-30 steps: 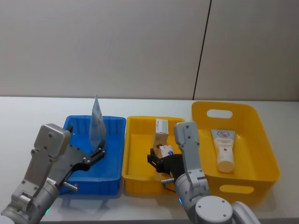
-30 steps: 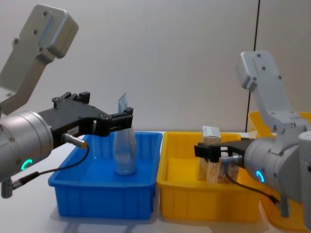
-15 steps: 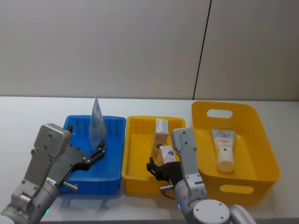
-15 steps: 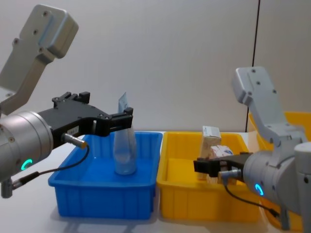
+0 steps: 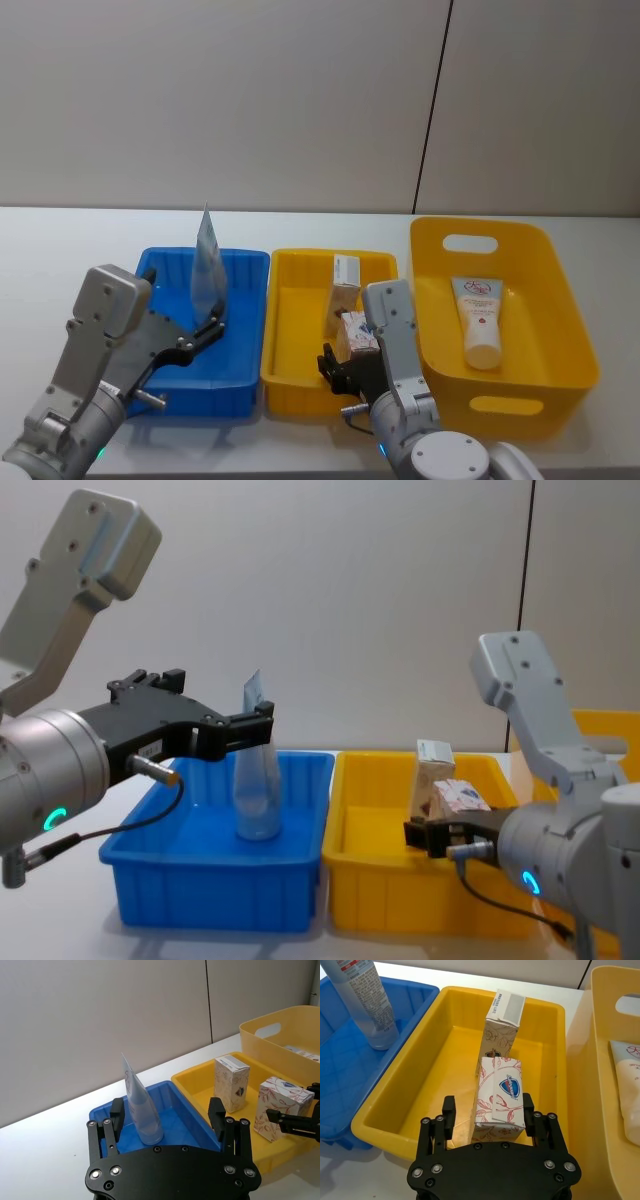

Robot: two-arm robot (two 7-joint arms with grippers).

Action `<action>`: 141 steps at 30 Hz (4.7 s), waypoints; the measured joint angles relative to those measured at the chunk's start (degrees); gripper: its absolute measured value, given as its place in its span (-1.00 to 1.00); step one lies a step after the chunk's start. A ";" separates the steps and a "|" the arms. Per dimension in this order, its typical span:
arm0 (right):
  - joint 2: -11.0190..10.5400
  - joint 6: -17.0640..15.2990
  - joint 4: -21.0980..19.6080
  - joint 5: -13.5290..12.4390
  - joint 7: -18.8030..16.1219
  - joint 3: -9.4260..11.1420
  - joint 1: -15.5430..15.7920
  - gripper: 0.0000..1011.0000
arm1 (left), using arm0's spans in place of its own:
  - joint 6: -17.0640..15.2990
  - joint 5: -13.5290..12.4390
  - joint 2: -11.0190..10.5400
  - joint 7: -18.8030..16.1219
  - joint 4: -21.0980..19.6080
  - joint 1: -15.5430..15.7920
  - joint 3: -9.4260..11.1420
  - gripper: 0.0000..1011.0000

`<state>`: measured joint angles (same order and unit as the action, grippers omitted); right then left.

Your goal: Bimanual collaborative sorting of washing and personal care products

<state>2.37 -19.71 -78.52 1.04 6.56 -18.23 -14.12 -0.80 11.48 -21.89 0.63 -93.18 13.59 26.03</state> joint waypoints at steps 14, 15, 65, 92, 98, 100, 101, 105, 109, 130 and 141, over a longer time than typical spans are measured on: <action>0.08 0.22 0.07 0.11 -0.29 0.09 0.08 -0.23 | 0.00 0.00 0.00 0.00 0.00 0.00 0.00 0.98; 0.10 0.66 -0.06 0.11 -0.38 0.15 0.10 -0.27 | 0.00 0.00 0.00 0.00 0.00 0.00 0.00 0.98; 0.37 3.83 -15.59 -5.20 1.55 16.03 -1.00 -0.28 | 0.00 0.00 0.00 0.00 0.00 0.00 0.00 0.98; -3.75 -9.02 -15.78 -0.26 2.22 16.93 1.80 -0.28 | 0.00 0.00 0.00 0.00 0.00 0.00 0.00 0.98; -3.95 -9.65 -15.45 0.14 2.37 16.97 1.83 -0.27 | 0.00 0.00 0.00 0.00 0.00 0.00 0.00 0.98; -4.02 -9.86 -15.34 0.29 2.42 16.98 1.83 -0.16 | 0.00 -0.01 0.00 0.00 0.00 0.00 0.00 0.98; -4.05 -9.92 -15.31 0.34 2.43 16.98 1.83 -0.06 | 0.00 0.00 0.00 0.00 0.00 0.00 0.00 0.98; -4.11 -10.16 -15.18 0.51 2.51 16.99 1.85 0.19 | 0.00 0.00 0.00 0.00 0.00 0.00 0.00 0.98; -4.18 -10.42 -15.04 0.64 2.58 16.99 1.87 0.48 | 0.00 0.00 0.00 0.00 0.00 0.00 0.00 0.98; -3.15 -4.81 -17.77 -2.74 -0.86 19.09 3.29 0.98 | 0.00 0.00 0.00 0.00 0.00 0.00 0.00 0.98; -2.09 -0.28 -20.60 -6.99 -4.48 21.19 4.14 0.98 | 0.00 0.00 0.00 0.00 0.00 0.00 0.00 0.98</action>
<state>0.28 -19.99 -99.12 -5.96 2.08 2.96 -9.98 -0.80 11.48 -21.89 0.63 -93.18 13.59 26.02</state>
